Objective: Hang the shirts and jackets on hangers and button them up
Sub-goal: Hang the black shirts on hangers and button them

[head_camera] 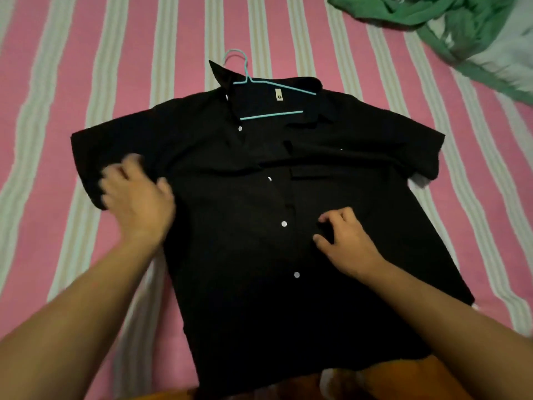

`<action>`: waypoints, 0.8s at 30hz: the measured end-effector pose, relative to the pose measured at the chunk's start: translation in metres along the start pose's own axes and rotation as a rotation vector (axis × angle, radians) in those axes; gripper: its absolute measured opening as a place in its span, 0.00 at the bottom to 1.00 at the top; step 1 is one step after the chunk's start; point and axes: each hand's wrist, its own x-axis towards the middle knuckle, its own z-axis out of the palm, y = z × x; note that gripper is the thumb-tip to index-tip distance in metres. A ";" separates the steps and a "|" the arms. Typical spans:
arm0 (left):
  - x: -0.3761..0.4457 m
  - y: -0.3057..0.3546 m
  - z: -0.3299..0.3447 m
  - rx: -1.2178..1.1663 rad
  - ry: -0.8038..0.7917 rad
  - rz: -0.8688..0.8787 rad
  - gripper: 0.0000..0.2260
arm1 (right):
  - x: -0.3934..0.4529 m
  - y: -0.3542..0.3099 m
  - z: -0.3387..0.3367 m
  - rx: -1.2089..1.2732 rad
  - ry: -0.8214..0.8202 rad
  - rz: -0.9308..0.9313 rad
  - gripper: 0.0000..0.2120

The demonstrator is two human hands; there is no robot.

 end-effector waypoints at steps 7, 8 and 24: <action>-0.179 0.024 0.050 0.062 -0.459 0.697 0.08 | -0.029 0.029 0.058 -0.173 0.101 -0.207 0.07; -0.187 0.016 0.058 0.089 -0.405 0.743 0.08 | -0.026 0.034 0.063 -0.188 0.141 -0.234 0.06; -0.210 0.002 0.062 0.058 -0.041 0.834 0.08 | -0.045 0.057 0.098 -0.090 0.544 -0.379 0.14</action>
